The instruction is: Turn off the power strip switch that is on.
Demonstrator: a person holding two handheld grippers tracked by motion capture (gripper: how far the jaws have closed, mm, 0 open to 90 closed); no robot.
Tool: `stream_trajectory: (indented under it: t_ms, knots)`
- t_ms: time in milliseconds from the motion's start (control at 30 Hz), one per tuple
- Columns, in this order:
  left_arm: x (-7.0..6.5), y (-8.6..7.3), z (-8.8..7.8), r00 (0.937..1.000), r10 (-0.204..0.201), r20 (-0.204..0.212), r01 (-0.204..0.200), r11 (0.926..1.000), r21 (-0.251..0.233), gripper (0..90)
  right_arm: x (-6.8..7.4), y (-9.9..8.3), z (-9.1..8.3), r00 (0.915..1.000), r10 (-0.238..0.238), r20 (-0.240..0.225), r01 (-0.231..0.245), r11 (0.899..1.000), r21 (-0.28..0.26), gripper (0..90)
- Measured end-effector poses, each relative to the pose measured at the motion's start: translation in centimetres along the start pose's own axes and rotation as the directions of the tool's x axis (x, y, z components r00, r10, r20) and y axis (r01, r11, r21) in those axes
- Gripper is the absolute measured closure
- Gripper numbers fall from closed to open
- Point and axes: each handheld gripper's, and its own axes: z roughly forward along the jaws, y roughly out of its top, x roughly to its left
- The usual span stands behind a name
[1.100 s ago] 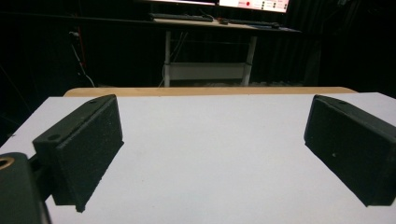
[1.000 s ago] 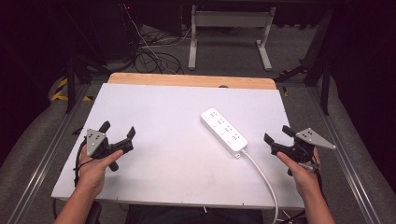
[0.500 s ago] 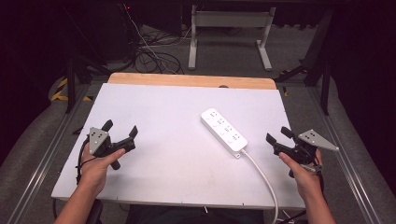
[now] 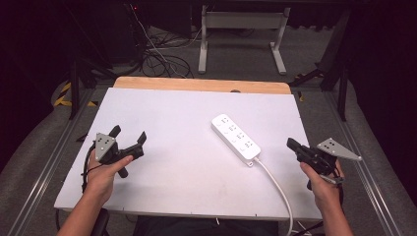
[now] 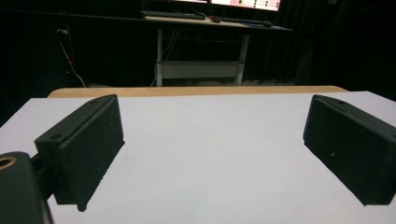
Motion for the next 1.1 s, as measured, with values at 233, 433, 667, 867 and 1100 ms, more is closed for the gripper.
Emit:
stream_trajectory:
  t_ms: [233, 433, 667, 867, 1100]
  knots:
    - [-0.1, 0.0, 0.2, 1.0, 0.0, 0.009, 0.0, 1.0, 0.003, 5.8, 0.4, 0.1, -0.1, 0.9996, -0.021, -0.017, 0.021, 0.999, 0.045, 90.0]
    - [-0.2, 0.0, 0.3, 0.9999, 0.003, 0.011, -0.003, 1.0, 0.006, 6.0, 0.4, 0.4, -0.2, 0.9999, -0.01, -0.011, 0.011, 0.996, 0.088, 90.0]
    - [-0.1, 0.0, 0.2, 0.9999, 0.008, 0.009, -0.008, 0.9999, 0.011, 6.1, 0.1, 1.3, -0.2, 0.9996, 0.028, 0.005, -0.028, 0.997, 0.073, 90.0]
    - [0.0, -0.1, 0.2, 0.9999, 0.011, 0.005, -0.011, 0.9998, 0.015, 6.2, 0.5, 2.4, 0.8, 0.9997, 0.022, -0.008, -0.021, 0.997, 0.07, 90.0]
    - [0.0, -0.1, 0.1, 0.9999, 0.01, 0.005, -0.01, 0.9998, 0.016, 6.3, 1.5, 3.3, 2.1, 0.9997, -0.013, -0.022, 0.015, 0.996, 0.086, 90.0]
